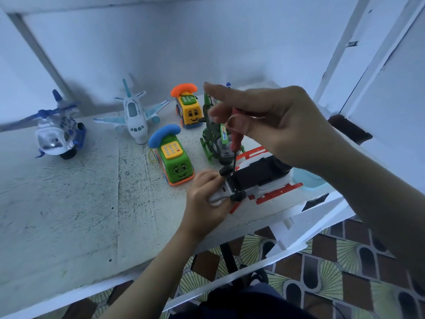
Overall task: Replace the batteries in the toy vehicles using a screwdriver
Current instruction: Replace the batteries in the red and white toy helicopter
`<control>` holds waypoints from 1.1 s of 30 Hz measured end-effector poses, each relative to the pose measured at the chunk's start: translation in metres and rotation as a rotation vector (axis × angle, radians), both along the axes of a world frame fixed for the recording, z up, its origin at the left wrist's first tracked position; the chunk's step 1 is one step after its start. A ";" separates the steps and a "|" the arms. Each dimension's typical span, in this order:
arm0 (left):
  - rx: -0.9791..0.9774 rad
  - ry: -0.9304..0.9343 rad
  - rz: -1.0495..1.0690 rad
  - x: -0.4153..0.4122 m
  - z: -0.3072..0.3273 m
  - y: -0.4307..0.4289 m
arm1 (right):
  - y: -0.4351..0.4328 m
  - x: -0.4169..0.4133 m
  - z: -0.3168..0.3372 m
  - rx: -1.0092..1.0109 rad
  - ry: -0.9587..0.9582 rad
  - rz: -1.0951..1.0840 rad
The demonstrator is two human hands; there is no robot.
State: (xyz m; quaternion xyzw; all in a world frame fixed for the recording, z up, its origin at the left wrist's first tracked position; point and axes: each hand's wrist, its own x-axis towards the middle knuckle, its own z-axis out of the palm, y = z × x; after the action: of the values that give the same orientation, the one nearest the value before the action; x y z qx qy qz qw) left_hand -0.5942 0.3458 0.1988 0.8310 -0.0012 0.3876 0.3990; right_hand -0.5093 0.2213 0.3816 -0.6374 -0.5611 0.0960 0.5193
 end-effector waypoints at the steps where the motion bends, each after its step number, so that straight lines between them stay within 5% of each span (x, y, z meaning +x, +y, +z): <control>1: 0.003 0.007 0.003 0.000 0.000 0.000 | 0.000 0.000 0.000 0.025 -0.041 -0.056; 7: -0.003 0.020 0.006 0.000 0.001 0.000 | 0.001 0.004 -0.008 -0.090 -0.633 -0.388; 9: -0.006 0.015 0.004 0.000 0.001 0.000 | 0.000 0.006 -0.007 -0.144 -0.584 -0.349; 14: -0.011 0.015 0.001 0.000 0.000 0.000 | -0.002 0.002 -0.002 -0.073 -0.113 -0.027; 20: -0.007 0.006 -0.003 0.000 0.002 -0.001 | 0.004 0.008 -0.006 -0.080 -0.515 -0.303; 25: 0.001 0.010 0.006 0.000 0.000 0.000 | 0.001 0.007 -0.002 -0.167 -0.098 -0.034; 28: 0.000 0.006 0.014 0.001 0.000 0.000 | 0.001 0.005 -0.002 -0.121 -0.059 -0.014; 33: 0.001 0.003 -0.001 -0.001 0.002 -0.002 | 0.004 0.009 -0.007 -0.022 -0.467 -0.315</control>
State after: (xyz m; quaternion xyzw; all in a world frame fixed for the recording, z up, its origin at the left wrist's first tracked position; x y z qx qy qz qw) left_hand -0.5952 0.3435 0.2010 0.8318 -0.0012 0.3862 0.3988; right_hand -0.4998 0.2252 0.3749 -0.7272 -0.5584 -0.1292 0.3776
